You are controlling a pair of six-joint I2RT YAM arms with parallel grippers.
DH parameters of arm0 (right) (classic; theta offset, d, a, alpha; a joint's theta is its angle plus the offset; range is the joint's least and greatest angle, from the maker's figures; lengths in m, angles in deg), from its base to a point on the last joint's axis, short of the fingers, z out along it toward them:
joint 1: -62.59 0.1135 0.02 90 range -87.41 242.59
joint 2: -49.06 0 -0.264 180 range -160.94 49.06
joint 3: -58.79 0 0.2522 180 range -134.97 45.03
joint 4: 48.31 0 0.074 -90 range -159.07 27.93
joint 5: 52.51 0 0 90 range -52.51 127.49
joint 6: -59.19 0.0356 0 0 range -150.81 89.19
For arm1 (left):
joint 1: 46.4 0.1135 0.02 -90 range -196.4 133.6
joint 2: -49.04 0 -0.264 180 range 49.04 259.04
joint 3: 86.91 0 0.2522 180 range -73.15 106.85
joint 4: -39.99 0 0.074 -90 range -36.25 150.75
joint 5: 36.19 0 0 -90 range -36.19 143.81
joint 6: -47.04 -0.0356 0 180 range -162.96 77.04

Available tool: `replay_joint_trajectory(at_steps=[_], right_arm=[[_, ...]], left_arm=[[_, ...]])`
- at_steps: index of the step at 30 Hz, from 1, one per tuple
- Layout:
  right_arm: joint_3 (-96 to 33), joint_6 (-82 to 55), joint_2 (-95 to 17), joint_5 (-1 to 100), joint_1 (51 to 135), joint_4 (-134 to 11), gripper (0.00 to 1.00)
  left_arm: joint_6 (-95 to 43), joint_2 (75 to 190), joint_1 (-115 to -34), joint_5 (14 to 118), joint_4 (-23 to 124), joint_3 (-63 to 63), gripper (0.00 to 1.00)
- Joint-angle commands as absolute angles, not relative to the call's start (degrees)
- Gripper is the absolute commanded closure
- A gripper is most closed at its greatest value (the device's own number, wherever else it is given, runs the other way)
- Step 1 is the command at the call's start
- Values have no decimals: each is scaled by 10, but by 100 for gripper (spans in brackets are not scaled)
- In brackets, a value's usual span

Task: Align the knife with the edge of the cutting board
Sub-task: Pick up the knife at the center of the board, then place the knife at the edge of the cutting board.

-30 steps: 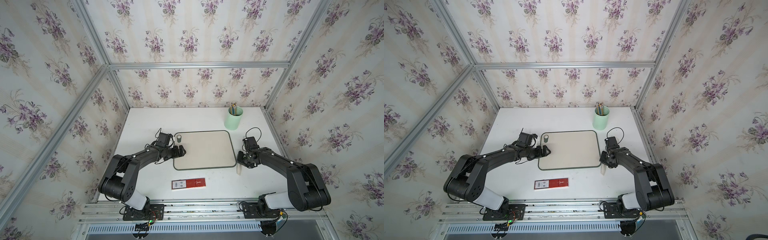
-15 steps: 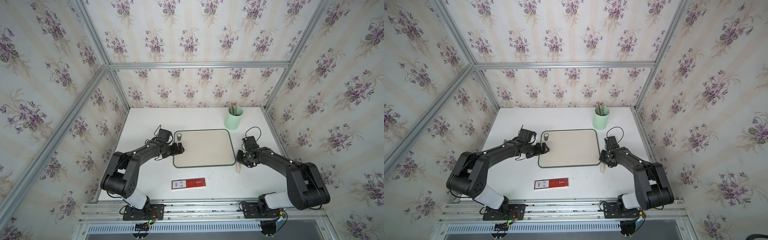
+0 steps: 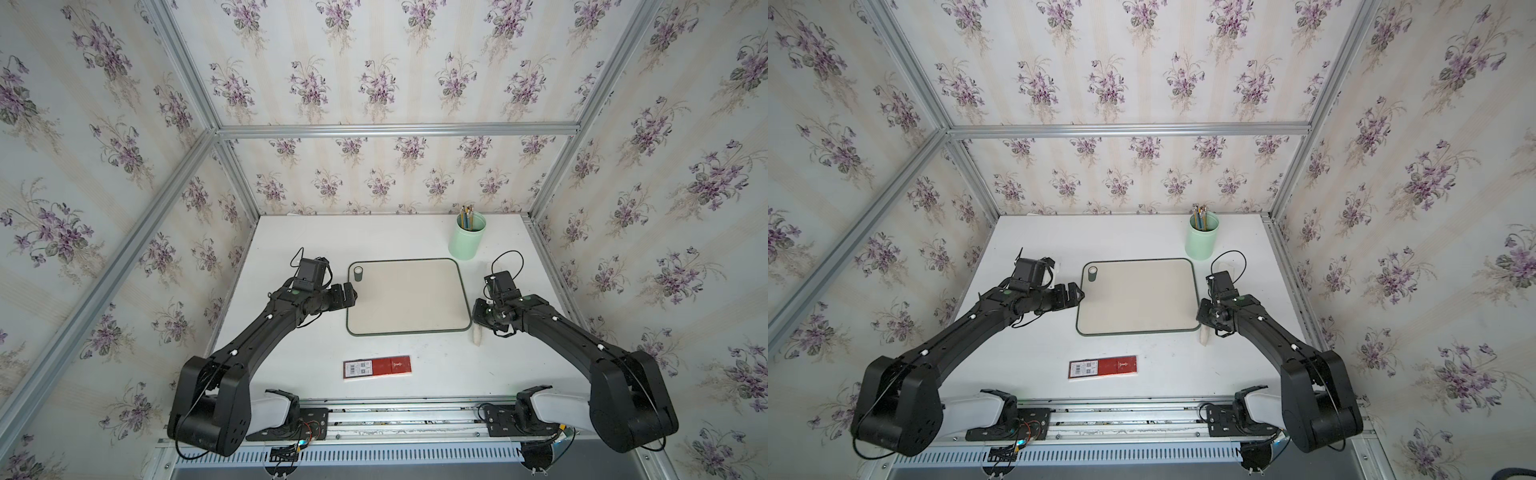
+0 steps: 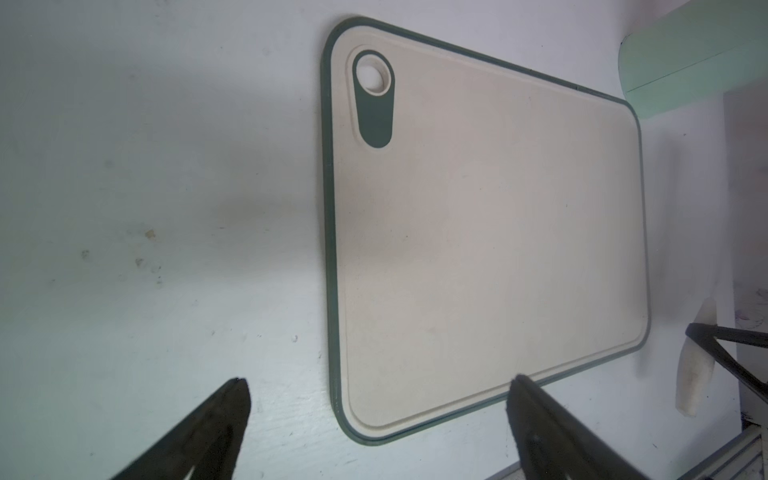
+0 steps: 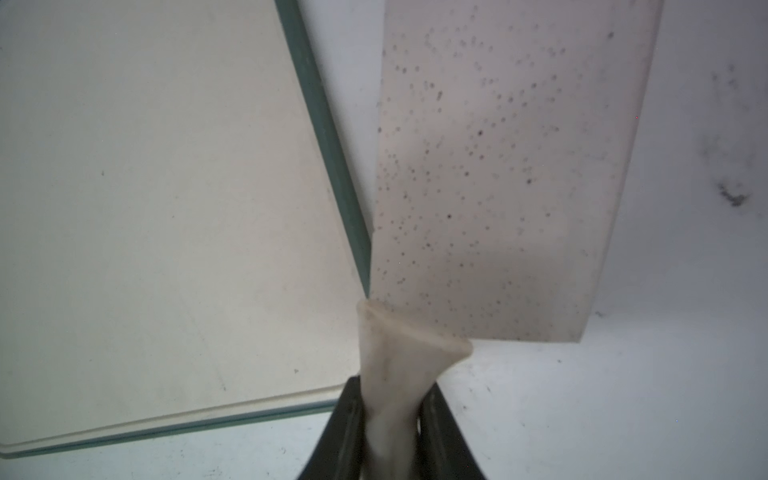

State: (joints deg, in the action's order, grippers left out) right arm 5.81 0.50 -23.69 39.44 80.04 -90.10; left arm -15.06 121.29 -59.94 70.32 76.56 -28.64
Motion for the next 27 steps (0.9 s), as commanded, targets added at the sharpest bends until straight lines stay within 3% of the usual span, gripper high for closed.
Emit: replay_joint_trajectory(at_steps=[1, 11, 15, 27], right_arm=[[58, 16, -222, 376, 826, -917, 89], [57, 33, -244, 351, 917, -930, 88], [52, 38, -262, 321, 968, -940, 88], [46, 31, -310, 302, 1006, -930, 88]], left_arm=[[-162, 1172, -599, 670, 806, -311, 0], [-186, 1080, -599, 563, 858, -355, 1], [-180, 1076, -600, 564, 842, -384, 0], [-175, 1100, -600, 560, 830, -389, 0]])
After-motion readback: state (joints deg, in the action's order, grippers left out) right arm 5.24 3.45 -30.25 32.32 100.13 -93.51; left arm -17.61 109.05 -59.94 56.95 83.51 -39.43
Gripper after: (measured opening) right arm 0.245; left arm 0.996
